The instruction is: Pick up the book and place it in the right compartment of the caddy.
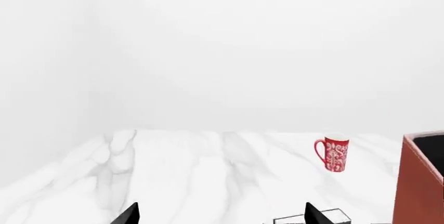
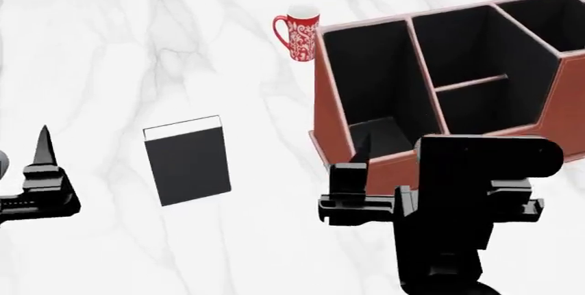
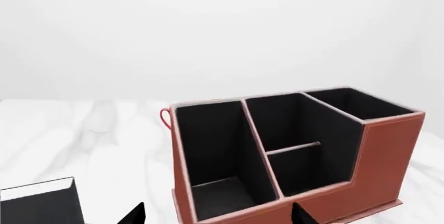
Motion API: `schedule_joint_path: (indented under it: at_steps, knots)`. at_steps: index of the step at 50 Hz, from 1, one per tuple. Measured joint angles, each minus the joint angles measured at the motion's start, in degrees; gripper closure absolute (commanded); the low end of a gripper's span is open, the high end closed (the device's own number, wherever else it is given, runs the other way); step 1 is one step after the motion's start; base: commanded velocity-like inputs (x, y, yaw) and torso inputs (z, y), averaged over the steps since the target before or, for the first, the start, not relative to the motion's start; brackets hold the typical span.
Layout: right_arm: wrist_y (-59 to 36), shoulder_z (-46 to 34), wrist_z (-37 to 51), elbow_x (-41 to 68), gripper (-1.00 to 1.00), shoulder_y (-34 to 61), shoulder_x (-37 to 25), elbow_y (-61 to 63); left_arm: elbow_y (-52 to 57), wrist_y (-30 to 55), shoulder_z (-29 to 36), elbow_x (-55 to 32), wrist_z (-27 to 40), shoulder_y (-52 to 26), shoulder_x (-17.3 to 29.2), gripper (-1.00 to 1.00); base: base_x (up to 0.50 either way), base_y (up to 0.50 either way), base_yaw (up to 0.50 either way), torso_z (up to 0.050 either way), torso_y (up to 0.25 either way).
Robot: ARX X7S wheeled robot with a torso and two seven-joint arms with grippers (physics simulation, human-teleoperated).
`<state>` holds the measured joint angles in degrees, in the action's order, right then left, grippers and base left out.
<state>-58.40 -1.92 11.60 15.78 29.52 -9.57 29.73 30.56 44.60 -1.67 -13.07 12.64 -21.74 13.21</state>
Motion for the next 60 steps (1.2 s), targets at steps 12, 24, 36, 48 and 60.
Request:
schedule_joint_path:
  at_steps: [12,24,36,48,60]
  knots:
    - [-7.25,1.18,0.50,2.23,-1.00,7.89,0.03,-0.18,10.02,2.82,-22.55,-0.32,2.51,8.01,3.34,-1.00,0.50,0.00,0.00,0.000,0.000]
    - [-11.16,1.62,0.91,3.60,-1.00,13.19,0.13,-1.56,11.90,-1.28,-46.24,-1.32,1.10,17.83,2.38,-1.00,0.50,0.00,0.00,0.000,0.001]
    - [-13.07,1.60,1.32,4.45,-1.00,16.25,0.11,-2.67,11.44,-3.86,-58.02,-2.66,-0.44,22.45,1.29,-1.00,0.50,0.00,0.00,0.000,0.001]
    - [-14.07,1.45,1.61,5.23,-1.00,17.70,0.04,-3.10,11.31,-4.61,-61.00,-3.14,-0.74,23.70,1.05,-1.00,0.50,0.00,0.00,0.000,0.002]
    - [-14.48,0.97,1.93,5.88,-1.00,18.35,0.01,-3.27,11.28,-4.81,-61.77,-3.48,-0.87,24.12,1.05,-1.00,0.50,0.00,0.00,0.000,0.001]
